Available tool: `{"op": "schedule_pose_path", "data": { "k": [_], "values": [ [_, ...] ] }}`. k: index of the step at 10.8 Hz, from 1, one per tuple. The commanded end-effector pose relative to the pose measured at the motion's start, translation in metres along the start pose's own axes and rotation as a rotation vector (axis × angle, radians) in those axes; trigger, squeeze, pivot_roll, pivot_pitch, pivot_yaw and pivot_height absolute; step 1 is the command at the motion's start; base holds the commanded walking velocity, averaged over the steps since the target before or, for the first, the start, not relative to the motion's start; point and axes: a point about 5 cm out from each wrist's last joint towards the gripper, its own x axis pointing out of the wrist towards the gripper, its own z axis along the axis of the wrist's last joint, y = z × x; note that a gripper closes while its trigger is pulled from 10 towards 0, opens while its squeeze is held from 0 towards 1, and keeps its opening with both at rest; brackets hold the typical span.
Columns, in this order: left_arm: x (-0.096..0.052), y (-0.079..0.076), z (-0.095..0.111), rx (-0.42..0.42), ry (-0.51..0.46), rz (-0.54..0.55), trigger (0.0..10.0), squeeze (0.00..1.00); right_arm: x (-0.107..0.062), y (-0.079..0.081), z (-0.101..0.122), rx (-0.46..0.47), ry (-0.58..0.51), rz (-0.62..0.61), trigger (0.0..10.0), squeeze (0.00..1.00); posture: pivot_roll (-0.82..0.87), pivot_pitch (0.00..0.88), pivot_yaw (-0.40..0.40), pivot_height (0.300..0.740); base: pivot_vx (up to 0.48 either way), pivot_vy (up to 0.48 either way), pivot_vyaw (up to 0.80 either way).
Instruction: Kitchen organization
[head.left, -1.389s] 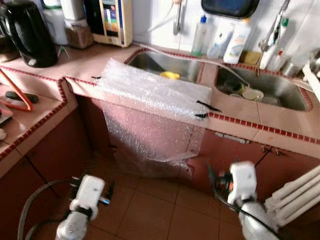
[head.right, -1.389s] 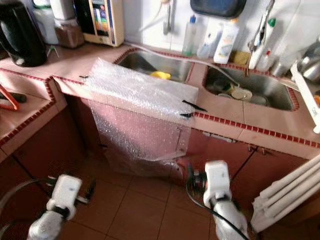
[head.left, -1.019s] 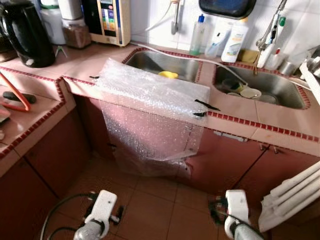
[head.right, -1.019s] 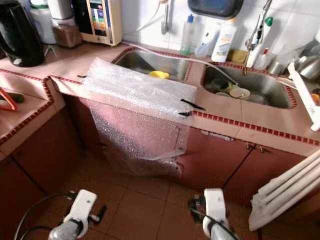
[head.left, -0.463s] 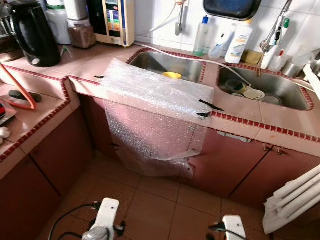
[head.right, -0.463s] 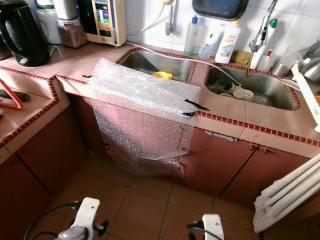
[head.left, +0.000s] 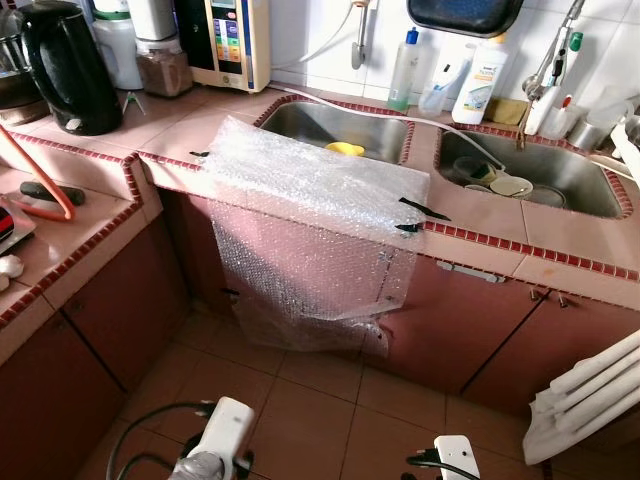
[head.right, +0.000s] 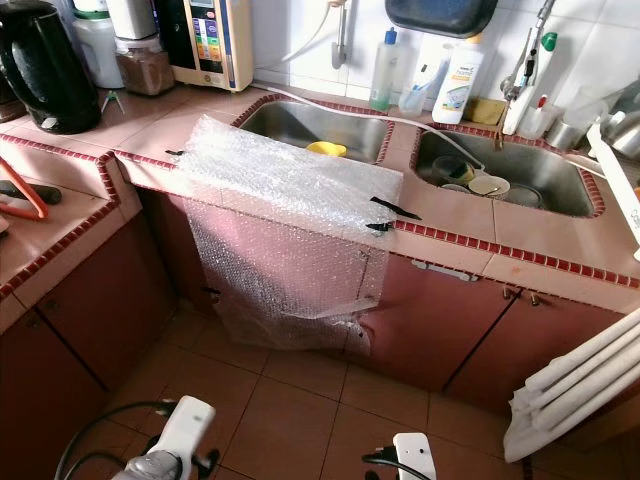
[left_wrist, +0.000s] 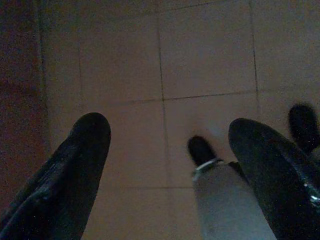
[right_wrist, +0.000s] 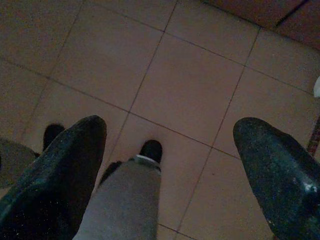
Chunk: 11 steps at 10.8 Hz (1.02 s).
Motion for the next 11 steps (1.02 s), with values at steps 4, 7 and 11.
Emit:
{"op": "schedule_pose_path", "data": {
  "k": [4, 7, 11],
  "values": [
    [0.003, -0.031, 0.039, -0.22, -0.051, -0.031, 10.0, 0.0, -0.003, -0.011, -0.002, -0.041, 0.015, -0.019, 10.0, 0.0, 0.08, 0.0, -0.107, 0.74, 0.0, 0.0, 0.0],
    [0.002, -0.014, 0.038, -0.174, -0.099, 0.033, 10.0, 0.0, 0.002, -0.001, 0.009, -0.075, -0.012, 0.001, 10.0, 0.0, 0.08, 0.0, -0.092, 0.74, 0.0, 0.0, 0.27],
    [0.0, 0.015, 0.014, -0.096, -0.05, 0.122, 10.0, 0.0, 0.002, -0.002, 0.007, -0.092, -0.009, -0.006, 10.0, 0.0, 0.07, 0.0, -0.075, 0.74, 0.0, 0.0, 0.8]
  ]
}}
